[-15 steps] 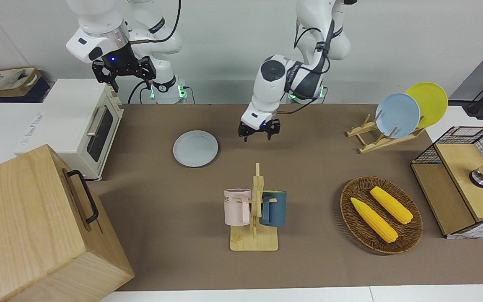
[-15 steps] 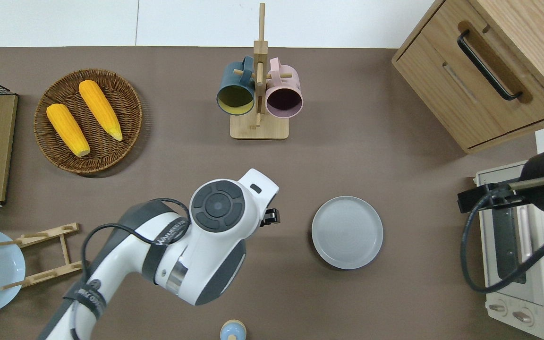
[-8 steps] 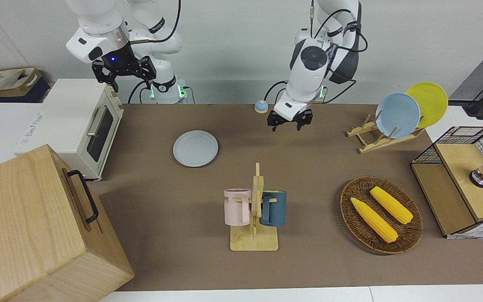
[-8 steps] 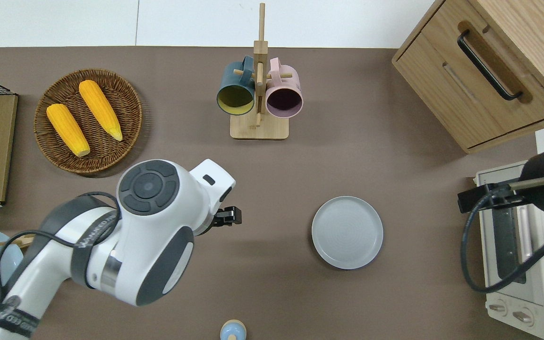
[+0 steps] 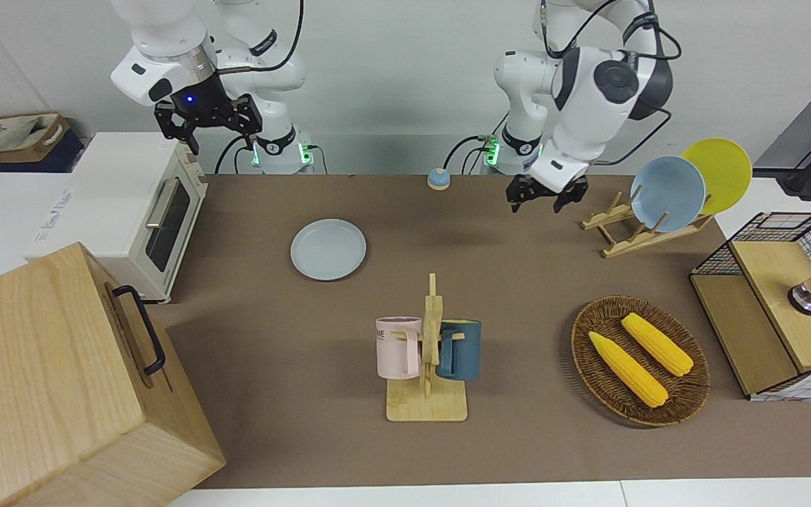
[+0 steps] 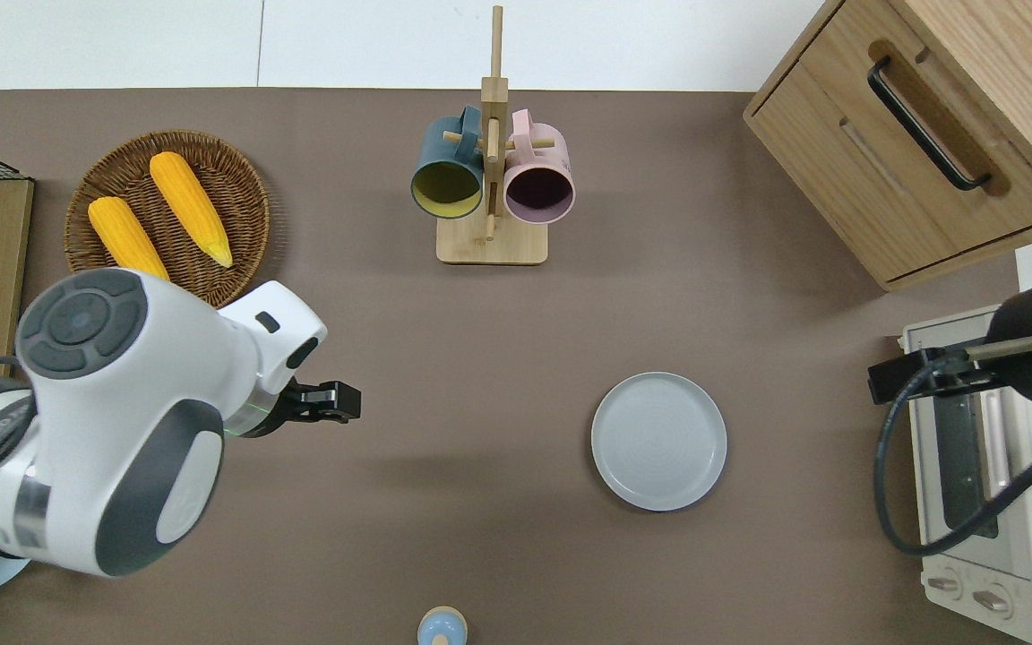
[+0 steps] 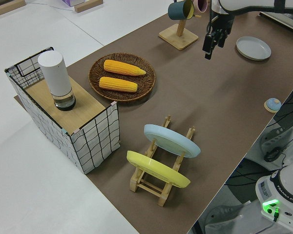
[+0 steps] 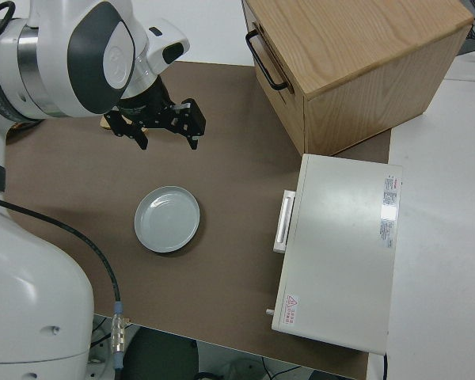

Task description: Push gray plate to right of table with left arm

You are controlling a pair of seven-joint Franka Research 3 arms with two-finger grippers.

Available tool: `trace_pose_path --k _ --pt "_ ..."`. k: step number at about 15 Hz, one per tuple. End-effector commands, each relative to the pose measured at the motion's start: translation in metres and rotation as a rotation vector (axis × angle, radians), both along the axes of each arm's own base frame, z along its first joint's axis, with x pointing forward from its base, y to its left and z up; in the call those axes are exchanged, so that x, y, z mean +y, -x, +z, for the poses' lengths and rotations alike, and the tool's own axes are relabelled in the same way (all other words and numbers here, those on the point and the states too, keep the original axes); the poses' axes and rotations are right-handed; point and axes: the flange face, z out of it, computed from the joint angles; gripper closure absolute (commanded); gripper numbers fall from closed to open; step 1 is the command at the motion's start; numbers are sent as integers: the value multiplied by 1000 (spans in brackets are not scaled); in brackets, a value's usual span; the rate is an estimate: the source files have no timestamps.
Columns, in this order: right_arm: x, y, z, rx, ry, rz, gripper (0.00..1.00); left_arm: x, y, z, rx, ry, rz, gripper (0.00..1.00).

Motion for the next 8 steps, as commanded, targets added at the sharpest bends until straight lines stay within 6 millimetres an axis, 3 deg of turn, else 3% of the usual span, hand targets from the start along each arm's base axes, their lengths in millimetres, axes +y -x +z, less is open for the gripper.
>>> trace_pose_path --k 1,6,8 --pt "-1 3 4 4 -2 -14 17 55 9 28 -10 3 -44 7" --pt "-1 3 4 4 -2 -14 17 111 12 52 -14 14 -63 5" --pt "-1 3 4 4 -2 -14 17 118 12 56 -14 -30 -83 5"
